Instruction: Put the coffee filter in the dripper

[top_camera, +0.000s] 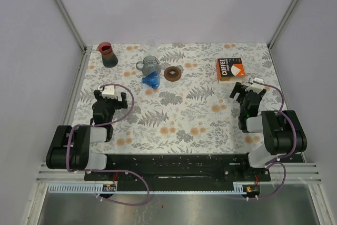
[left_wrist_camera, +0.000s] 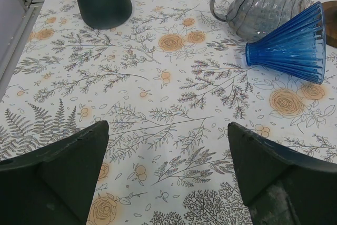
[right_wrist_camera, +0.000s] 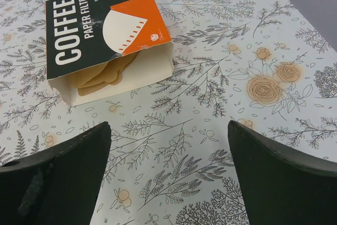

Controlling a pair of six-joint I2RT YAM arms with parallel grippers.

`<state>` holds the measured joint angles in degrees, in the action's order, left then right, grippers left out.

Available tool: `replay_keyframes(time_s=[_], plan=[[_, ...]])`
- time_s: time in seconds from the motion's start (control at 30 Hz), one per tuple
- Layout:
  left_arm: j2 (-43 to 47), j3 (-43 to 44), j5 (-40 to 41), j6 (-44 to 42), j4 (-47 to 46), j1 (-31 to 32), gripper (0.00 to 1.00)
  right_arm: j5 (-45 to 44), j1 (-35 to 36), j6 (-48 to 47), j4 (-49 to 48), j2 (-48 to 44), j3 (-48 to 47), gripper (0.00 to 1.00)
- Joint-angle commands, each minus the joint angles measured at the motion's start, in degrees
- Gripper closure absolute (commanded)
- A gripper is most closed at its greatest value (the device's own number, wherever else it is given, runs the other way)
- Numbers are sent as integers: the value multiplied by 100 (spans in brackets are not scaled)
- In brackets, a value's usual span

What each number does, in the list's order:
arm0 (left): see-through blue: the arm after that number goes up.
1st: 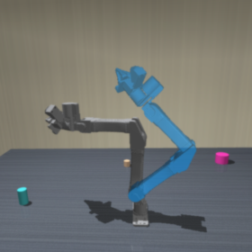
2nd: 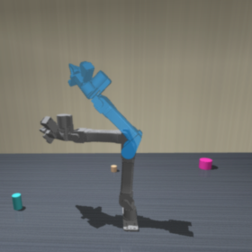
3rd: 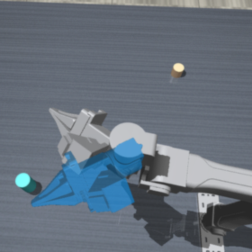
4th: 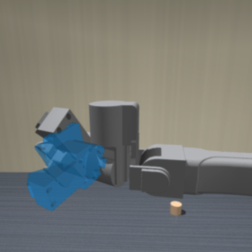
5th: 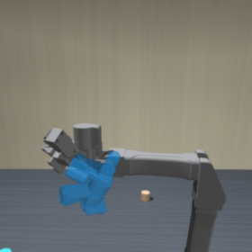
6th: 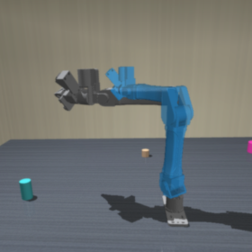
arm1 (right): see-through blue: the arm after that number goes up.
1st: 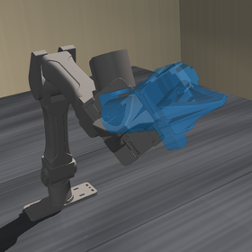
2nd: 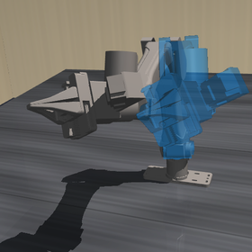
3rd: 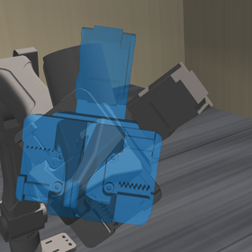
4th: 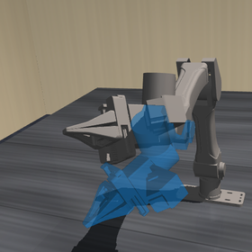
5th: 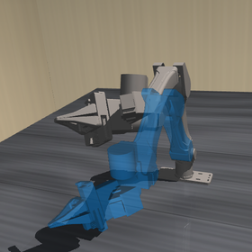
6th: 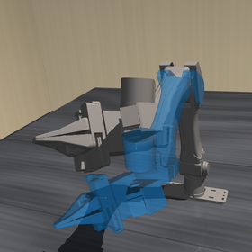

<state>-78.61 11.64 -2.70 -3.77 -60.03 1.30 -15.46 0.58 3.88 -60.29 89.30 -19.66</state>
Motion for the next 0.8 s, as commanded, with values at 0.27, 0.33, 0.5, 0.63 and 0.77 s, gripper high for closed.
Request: replay_keyframes(time_s=[0.27, 0.33, 0.5, 0.63, 0.77], plan=[[-5, 137, -64, 52, -369, -16, 1, -132, -14, 16, 1291, -1448, -380, 0], [3, 137, -64, 61, -360, -24, 1, -71, -23, 227, 1275, -1800, -337, 0], [186, 346, -117, 96, 127, -60, 1, 974, -14, 280, 2615, -2460, -1012, 2], [513, 1487, -415, 43, 2281, -112, 1, 1729, -23, 341, 3821, -2689, -1716, 4], [715, 2209, -312, -168, 3233, -121, 2, 2170, -23, 543, 4060, -2917, -1874, 4]])
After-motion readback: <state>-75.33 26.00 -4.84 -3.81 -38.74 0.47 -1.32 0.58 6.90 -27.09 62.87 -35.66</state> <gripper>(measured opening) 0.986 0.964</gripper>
